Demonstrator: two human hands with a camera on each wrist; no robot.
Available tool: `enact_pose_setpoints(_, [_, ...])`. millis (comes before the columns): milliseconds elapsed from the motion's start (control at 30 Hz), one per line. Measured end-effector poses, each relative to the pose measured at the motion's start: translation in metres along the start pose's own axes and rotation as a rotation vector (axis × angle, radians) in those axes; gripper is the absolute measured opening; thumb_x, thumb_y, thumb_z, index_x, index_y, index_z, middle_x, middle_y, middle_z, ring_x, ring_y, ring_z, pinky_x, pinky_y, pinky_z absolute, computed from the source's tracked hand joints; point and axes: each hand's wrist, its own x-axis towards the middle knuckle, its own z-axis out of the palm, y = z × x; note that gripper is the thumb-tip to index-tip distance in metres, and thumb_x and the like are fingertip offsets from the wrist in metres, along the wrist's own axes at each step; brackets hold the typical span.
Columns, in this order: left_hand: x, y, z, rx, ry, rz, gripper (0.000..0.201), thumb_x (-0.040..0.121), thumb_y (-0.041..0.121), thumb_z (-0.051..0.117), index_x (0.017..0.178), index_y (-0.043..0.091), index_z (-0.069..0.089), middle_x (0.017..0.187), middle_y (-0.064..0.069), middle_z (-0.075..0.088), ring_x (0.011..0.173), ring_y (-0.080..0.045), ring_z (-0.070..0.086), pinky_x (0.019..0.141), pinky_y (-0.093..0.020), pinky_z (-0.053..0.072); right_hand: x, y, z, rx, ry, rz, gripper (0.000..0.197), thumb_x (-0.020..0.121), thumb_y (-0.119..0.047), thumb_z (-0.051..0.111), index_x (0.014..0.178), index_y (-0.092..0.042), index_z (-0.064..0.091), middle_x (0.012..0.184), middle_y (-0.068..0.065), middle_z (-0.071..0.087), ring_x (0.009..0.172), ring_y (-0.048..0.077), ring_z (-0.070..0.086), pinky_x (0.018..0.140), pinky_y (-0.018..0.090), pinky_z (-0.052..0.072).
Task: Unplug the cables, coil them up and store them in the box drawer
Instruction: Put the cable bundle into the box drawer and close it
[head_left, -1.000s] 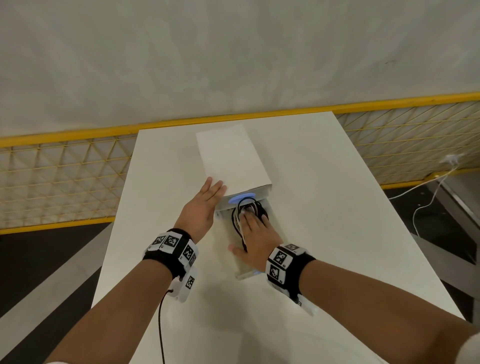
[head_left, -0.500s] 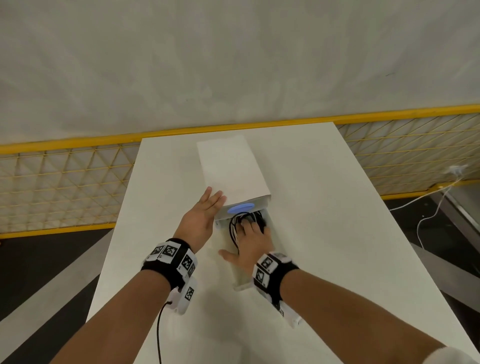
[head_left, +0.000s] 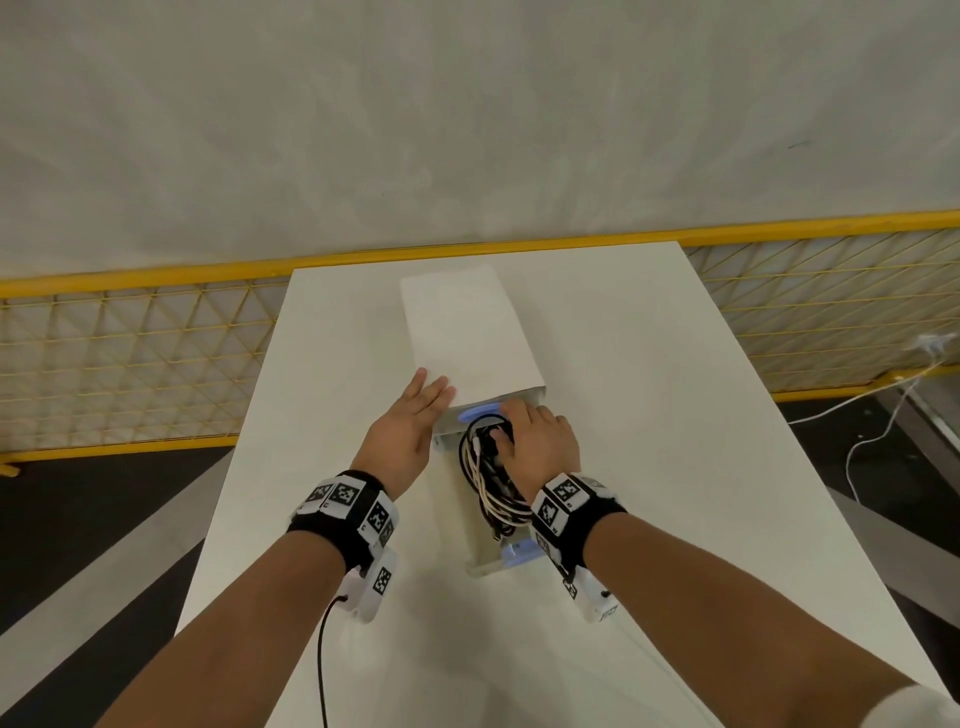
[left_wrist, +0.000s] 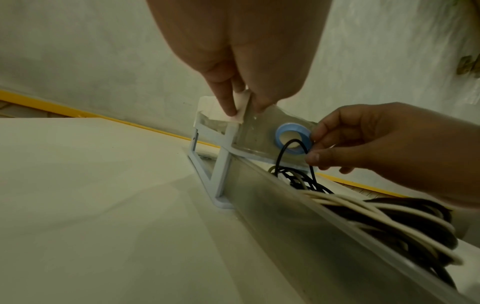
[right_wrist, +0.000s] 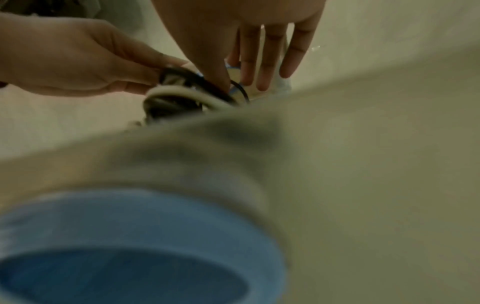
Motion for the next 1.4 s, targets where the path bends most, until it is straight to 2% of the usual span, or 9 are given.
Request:
enact_pose_setpoints(333, [0.000,0.000,0.001,0.017,0.017,0.017,0.057,0.086,-0.012,0.042,0.138,0.011,0.046,0.147,-0.005,0.041,0.141,-0.020,0.020,0.105,-0.028,0.030,0.005,-0.007,-0.001,-0.155,-0.088,-0.198,0.030,0.040,-0.007,0.085,0.063,-0.012,0.068,0.063,0.002,0.067,0.061,0.020,0.065,0.044,0.018,0.043])
enact_pose_setpoints(467, [-0.001,0.002,0.001,0.000,0.017,0.006,0.055,0.088,-0.010,0.039,0.139,0.012,0.045,0.148,-0.004,0.040,0.142,-0.017,0.018,0.106,-0.026,0.028,0.010,-0.011,-0.008,-0.259,-0.464,-0.198,0.021,0.090,-0.009,0.048,0.104,-0.002,0.063,0.111,0.013,0.064,0.107,0.031,0.057,0.079,0.036,0.047])
enact_pose_setpoints(600, [-0.001,0.004,0.001,-0.005,0.018,0.004,0.056,0.088,-0.011,0.040,0.139,0.011,0.045,0.148,-0.004,0.039,0.142,-0.017,0.018,0.106,-0.026,0.028,0.011,-0.011,0.005,-0.247,-0.538,-0.159,0.027,0.091,-0.017,0.043,0.107,-0.005,0.061,0.114,0.012,0.062,0.101,0.029,0.060,0.078,0.033,0.046])
enact_pose_setpoints(700, [-0.001,0.004,0.001,-0.011,0.024,-0.002,0.057,0.088,-0.011,0.040,0.139,0.013,0.044,0.149,-0.002,0.039,0.142,-0.016,0.017,0.106,-0.025,0.029,-0.003,0.000,0.016,-0.065,-0.477,-0.153,0.067,0.088,-0.046,0.019,0.124,-0.003,0.056,0.127,0.015,0.051,0.114,0.033,0.050,0.097,0.039,0.040])
enact_pose_setpoints(800, [-0.001,0.004,0.002,-0.013,0.022,-0.002,0.056,0.088,-0.011,0.041,0.139,0.013,0.045,0.148,-0.002,0.039,0.142,-0.017,0.017,0.106,-0.025,0.030,-0.025,0.002,0.009,-0.027,-0.549,-0.147,0.097,0.072,-0.067,0.000,0.149,-0.012,0.023,0.151,0.009,0.031,0.141,0.030,0.022,0.117,0.041,0.015])
enact_pose_setpoints(900, [-0.001,0.003,0.001,-0.004,0.018,0.003,0.055,0.089,-0.009,0.042,0.139,0.013,0.045,0.149,-0.002,0.039,0.142,-0.017,0.018,0.106,-0.025,0.030,-0.044,0.006,0.002,-0.178,-0.618,-0.274,0.098,0.070,-0.072,0.003,0.152,-0.020,0.000,0.161,0.003,0.005,0.148,0.025,-0.006,0.118,0.046,-0.007])
enact_pose_setpoints(1033, [-0.001,0.003,-0.001,-0.006,0.017,0.008,0.052,0.090,-0.007,0.042,0.138,0.013,0.048,0.147,-0.003,0.042,0.141,-0.018,0.020,0.104,-0.027,0.031,-0.049,0.012,-0.001,-0.076,-0.672,-0.294,0.074,0.094,-0.046,0.034,0.151,-0.022,-0.006,0.161,0.005,-0.007,0.148,0.022,-0.002,0.118,0.037,-0.003])
enact_pose_setpoints(1167, [0.002,-0.001,0.000,0.002,0.015,0.019,0.052,0.087,-0.010,0.043,0.134,0.011,0.053,0.144,-0.006,0.047,0.139,-0.021,0.023,0.104,-0.030,0.033,-0.032,0.000,0.010,0.014,-0.699,-0.185,0.071,0.097,-0.028,0.040,0.151,-0.013,-0.005,0.161,0.008,-0.006,0.148,0.024,-0.002,0.118,0.037,-0.001])
enact_pose_setpoints(1400, [0.006,-0.003,-0.003,0.024,-0.024,0.033,0.056,0.085,-0.016,0.045,0.134,0.012,0.052,0.145,-0.006,0.045,0.140,-0.022,0.018,0.104,-0.029,0.032,-0.003,-0.027,0.035,-0.004,-0.533,-0.065,0.067,0.095,-0.026,0.043,0.151,-0.010,0.010,0.158,0.009,0.015,0.145,0.027,0.012,0.120,0.043,0.004])
